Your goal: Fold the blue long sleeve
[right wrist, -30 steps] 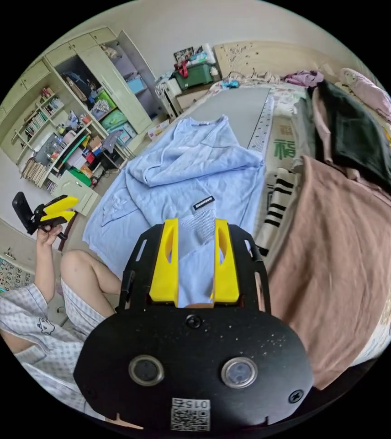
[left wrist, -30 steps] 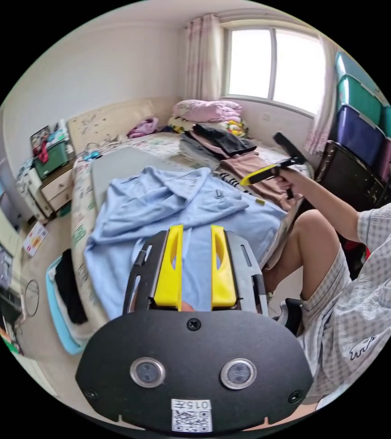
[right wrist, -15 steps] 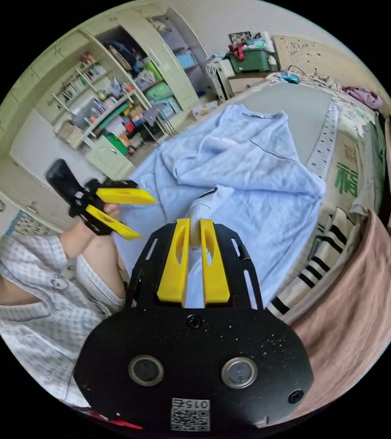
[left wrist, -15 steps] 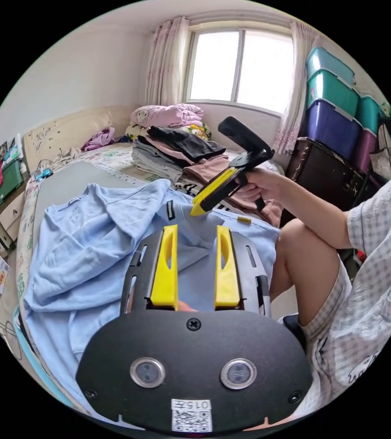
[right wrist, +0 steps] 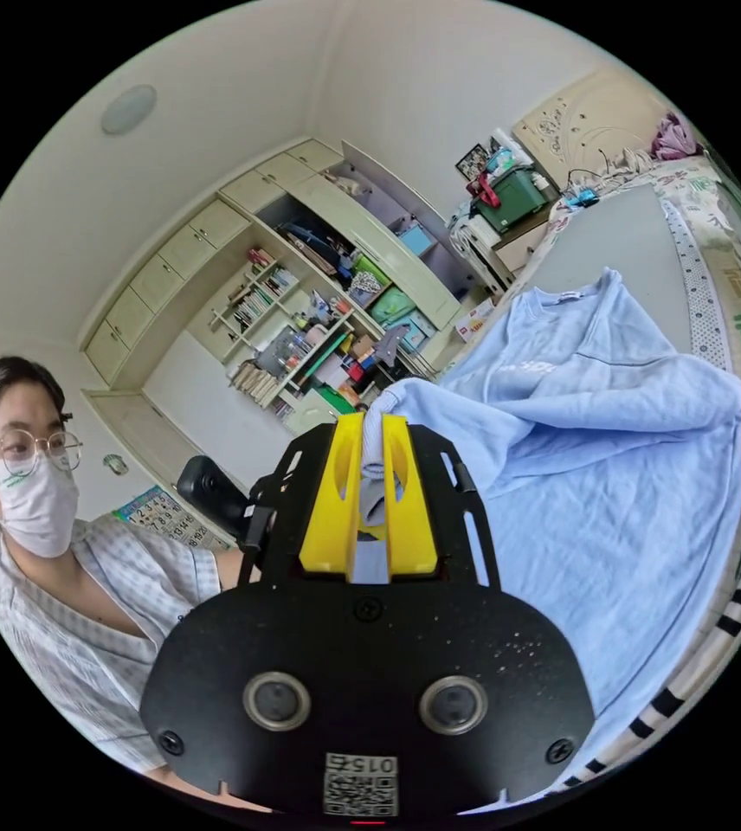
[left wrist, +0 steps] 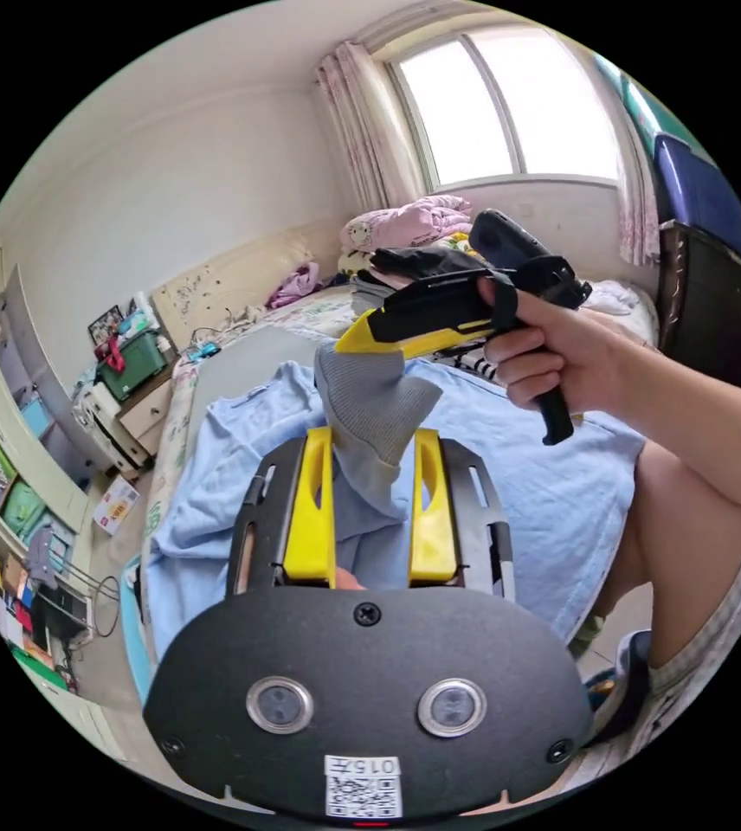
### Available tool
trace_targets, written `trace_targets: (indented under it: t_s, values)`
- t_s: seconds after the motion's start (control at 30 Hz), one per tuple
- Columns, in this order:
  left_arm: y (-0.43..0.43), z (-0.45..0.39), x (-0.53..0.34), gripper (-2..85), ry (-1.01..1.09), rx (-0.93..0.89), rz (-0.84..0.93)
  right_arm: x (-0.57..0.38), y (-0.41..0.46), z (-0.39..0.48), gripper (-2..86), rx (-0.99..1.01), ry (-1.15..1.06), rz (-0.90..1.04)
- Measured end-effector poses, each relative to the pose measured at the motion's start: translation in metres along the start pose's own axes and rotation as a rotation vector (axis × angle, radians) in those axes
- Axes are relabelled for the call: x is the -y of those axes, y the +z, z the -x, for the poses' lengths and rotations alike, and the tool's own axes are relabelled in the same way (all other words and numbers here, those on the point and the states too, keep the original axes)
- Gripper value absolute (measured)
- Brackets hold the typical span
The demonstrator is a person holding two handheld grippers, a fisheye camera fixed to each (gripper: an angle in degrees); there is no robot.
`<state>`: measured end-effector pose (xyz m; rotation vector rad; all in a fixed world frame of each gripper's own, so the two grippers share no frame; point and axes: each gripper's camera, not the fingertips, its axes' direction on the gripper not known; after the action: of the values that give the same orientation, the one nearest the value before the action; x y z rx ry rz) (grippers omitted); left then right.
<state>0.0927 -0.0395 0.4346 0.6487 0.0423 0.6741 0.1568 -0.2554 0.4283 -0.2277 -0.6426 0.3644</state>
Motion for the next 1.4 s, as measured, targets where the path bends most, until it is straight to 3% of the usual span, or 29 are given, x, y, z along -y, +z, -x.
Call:
trace_targets:
  t_s: [0.13,0.3,0.37,0.47,0.57,0.73,0.93,1.1,1.3,1.4]
  values:
    - [-0.014,0.046,-0.010,6.5,-0.174,-0.024,-0.039,-0.004,0.007,0.008,3.4,0.035,-0.037,-0.047]
    - [-0.054,0.137,-0.054,5.8,-0.611,0.060,-0.195,-0.010,0.020,0.026,0.9,0.198,-0.171,-0.048]
    - [-0.080,0.170,-0.086,5.7,-0.793,0.128,-0.311,-0.012,0.049,0.046,2.0,0.086,-0.259,0.099]
    - [-0.095,0.193,-0.111,5.5,-0.894,0.114,-0.370,-0.028,0.111,0.082,5.8,-0.164,-0.455,0.335]
    - [-0.096,0.201,-0.117,5.5,-0.912,0.112,-0.359,-0.052,0.183,0.107,9.2,-0.271,-0.575,0.617]
    - [-0.097,0.204,-0.116,5.5,-0.872,0.091,-0.350,-0.081,0.245,0.120,10.6,-0.373,-0.631,0.733]
    - [-0.094,0.212,-0.119,5.6,-0.894,0.058,-0.344,-0.091,0.266,0.132,6.8,-0.470,-0.675,0.704]
    - [-0.092,0.216,-0.118,5.6,-0.895,0.064,-0.343,-0.075,0.258,0.123,3.9,-0.421,-0.535,0.616]
    - [-0.093,0.229,-0.121,5.7,-0.909,0.091,-0.331,-0.025,0.166,0.100,3.3,-0.398,-0.282,0.330]
    - [-0.096,0.237,-0.125,5.7,-0.918,0.107,-0.333,0.014,0.069,0.087,2.9,-0.553,-0.125,0.129]
